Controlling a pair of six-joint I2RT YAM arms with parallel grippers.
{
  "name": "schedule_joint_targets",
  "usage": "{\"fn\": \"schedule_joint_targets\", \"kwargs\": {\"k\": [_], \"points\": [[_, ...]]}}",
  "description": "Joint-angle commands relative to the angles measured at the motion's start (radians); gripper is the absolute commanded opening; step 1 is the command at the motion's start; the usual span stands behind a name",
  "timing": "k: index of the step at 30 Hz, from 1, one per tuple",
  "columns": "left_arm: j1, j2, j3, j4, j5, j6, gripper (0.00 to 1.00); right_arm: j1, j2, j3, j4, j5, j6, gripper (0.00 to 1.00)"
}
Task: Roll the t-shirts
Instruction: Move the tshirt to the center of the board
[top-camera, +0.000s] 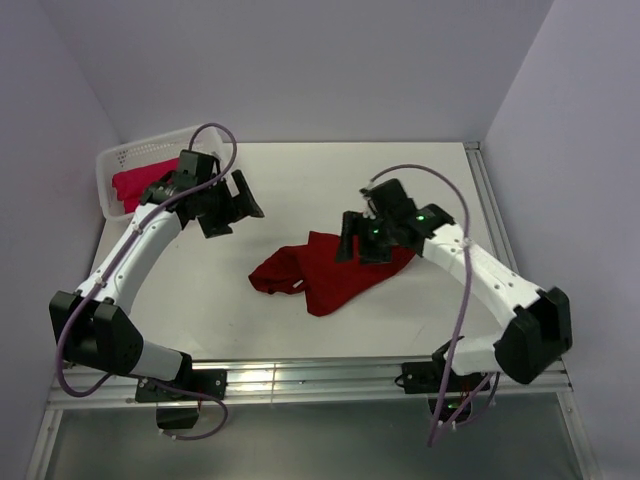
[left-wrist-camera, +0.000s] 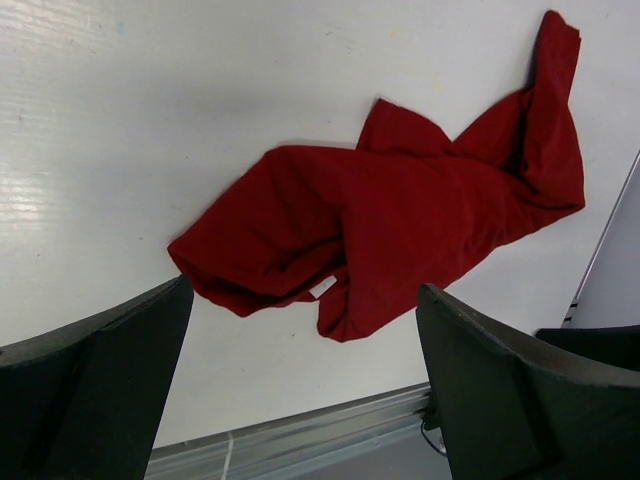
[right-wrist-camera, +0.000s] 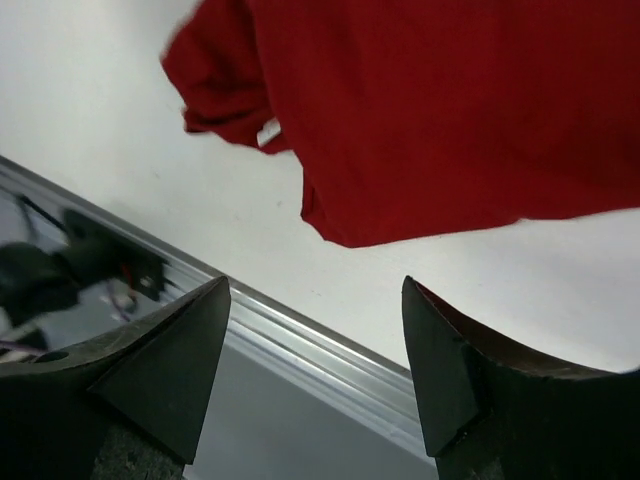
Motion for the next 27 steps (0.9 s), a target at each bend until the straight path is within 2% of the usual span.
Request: {"fn": "schedule_joint_targets", "kwargs": {"k": [1,2,7,9,17,23,27], "points": [[0.022,-0.039,0.058,-0.015,-0.051,-0.023,1.0,0.144,0.116,0.077,0.058,0.124,-0.028,0.75],[0.03,-0.045,0.068,-0.023,-0.062,-0.03,0.99,0.213,0.149,0.097,0.064,0.145,-0.042,0.75],[0.125,-0.097,0.046,-0.069,-0.11,-0.081,0.99,0.397,0.313,0.232,0.104,0.185,-0.166,0.69],[0.161,-0.128,-0.001,-0.06,-0.093,-0.095,1.0,0.43,0.345,0.279,0.121,0.204,-0.186,0.69],[0.232,-0.153,-0.038,-0.077,-0.108,-0.098,0.99,0.522,0.543,0.456,0.121,0.251,-0.362,0.77],[0.249,-0.15,-0.069,-0.055,-0.087,-0.092,1.0,0.536,0.73,0.631,0.056,0.314,-0.4,0.74],[0.249,-0.145,-0.07,-0.06,-0.089,-0.076,0.99,0.537,0.79,0.636,0.05,0.36,-0.407,0.72]]}}
